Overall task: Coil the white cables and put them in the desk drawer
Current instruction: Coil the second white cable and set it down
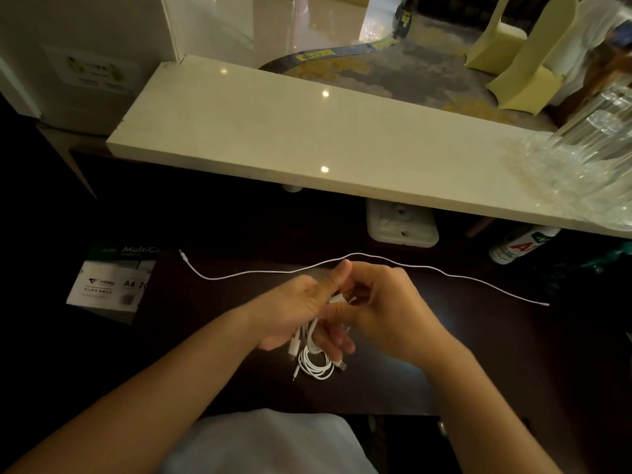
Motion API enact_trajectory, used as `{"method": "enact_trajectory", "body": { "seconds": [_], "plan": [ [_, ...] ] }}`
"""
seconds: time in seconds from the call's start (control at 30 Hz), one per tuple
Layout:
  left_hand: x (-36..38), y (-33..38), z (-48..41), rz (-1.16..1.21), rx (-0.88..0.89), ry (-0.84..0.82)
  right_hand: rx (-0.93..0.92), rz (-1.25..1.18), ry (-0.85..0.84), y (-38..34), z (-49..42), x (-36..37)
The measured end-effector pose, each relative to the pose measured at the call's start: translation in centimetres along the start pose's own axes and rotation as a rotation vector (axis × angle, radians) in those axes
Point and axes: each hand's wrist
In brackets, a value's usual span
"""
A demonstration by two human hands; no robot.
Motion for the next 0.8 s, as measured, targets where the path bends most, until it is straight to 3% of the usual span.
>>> {"method": "enact_trajectory", "body": {
  "seconds": [0.07, 0.13, 0.2, 0.3, 0.4, 0.5, 0.6, 0.7, 0.8],
  "plan": [
    [0.7, -0.6, -0.6, 0.044, -0.015, 0.299, 0.006, 0.096, 0.092, 0.1, 0.2, 1.0],
    [0.7, -1.1, -1.0, 0.075, -0.014, 0.441, 0.001, 0.139, 0.15, 0.4, 0.3, 1.7],
    [0.6, -1.3, -1.0, -0.005, 0.041, 0.438, 0.053, 0.053, 0.208, 0.9, 0.4, 1.8],
    [0.3, -1.4, 0.0, -0.088, 0.146, 0.272, 0.164, -0.15, 0.226, 2.0, 0.3, 1.2],
    [0.2, -1.3, 1.3, -0.371, 0.085, 0.238, 0.206, -0.347, 0.158, 2.7, 0.2, 0.9],
    [0.6, -1.5, 2.3, -0.54, 0.155, 0.295, 0.236, -0.552, 0.112, 2.8, 0.1, 0.7],
    [1.6, -1.6, 2.8, -0.794, 0.208, 0.489, 0.238, -0.594, 0.118, 2.7, -0.2, 0.6],
    [2.3, -2.0, 2.6, -0.801, 0.215, 0.587, 0.222, -0.596, 0.093, 2.4, -0.5, 0.7],
    [2.1, -2.1, 2.6, -0.798, 0.255, 0.554, 0.276, -0.756, 0.012, 2.3, -0.4, 0.6]
  ]
}}
Point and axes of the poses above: each hand's wrist, its own z-axis away from the middle knuckle, its own x-axis out of the palm, y = z × x
